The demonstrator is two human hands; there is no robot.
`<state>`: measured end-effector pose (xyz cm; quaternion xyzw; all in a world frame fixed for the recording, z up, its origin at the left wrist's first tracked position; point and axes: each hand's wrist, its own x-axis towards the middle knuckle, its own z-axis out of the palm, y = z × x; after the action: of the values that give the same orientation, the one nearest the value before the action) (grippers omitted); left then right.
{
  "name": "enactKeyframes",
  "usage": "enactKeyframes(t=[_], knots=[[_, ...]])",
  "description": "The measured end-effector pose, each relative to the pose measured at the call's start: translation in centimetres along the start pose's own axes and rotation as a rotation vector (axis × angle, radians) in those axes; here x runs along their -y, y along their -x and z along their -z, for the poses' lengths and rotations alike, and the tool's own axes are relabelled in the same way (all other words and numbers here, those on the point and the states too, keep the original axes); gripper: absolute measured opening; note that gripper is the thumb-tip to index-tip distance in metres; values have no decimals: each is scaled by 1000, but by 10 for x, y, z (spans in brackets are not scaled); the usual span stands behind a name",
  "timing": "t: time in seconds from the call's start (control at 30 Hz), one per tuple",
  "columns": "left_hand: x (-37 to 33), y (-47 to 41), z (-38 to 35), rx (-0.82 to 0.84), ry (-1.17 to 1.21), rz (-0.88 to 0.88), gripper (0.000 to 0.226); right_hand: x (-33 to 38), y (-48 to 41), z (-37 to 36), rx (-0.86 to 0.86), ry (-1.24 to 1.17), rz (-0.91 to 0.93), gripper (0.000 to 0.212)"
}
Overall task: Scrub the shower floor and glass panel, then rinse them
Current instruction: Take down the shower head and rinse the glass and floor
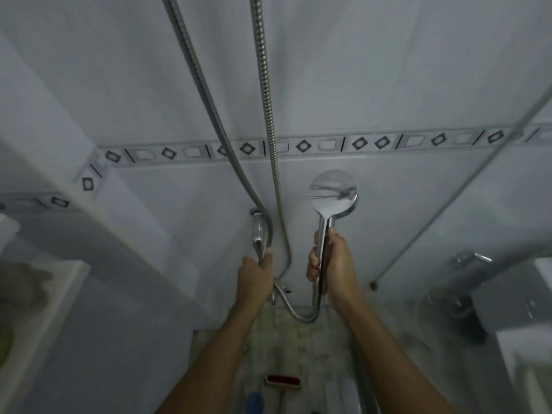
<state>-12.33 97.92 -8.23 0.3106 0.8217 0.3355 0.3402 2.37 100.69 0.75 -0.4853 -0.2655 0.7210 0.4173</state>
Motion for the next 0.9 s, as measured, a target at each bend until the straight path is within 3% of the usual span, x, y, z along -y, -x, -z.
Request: enactKeyframes(t=[0.13,0.4,0.9], knots=[[12,-7,-20,-12,-48,47,81,-17,-10,1,-52,107,17,52],[1,-21,-30,-82,-99,5,70,-14,-16,4,-53,162,154,61],[-11,-15,-46,-66,-30,-24,78,-3,-21,23,-17,210,234,62]])
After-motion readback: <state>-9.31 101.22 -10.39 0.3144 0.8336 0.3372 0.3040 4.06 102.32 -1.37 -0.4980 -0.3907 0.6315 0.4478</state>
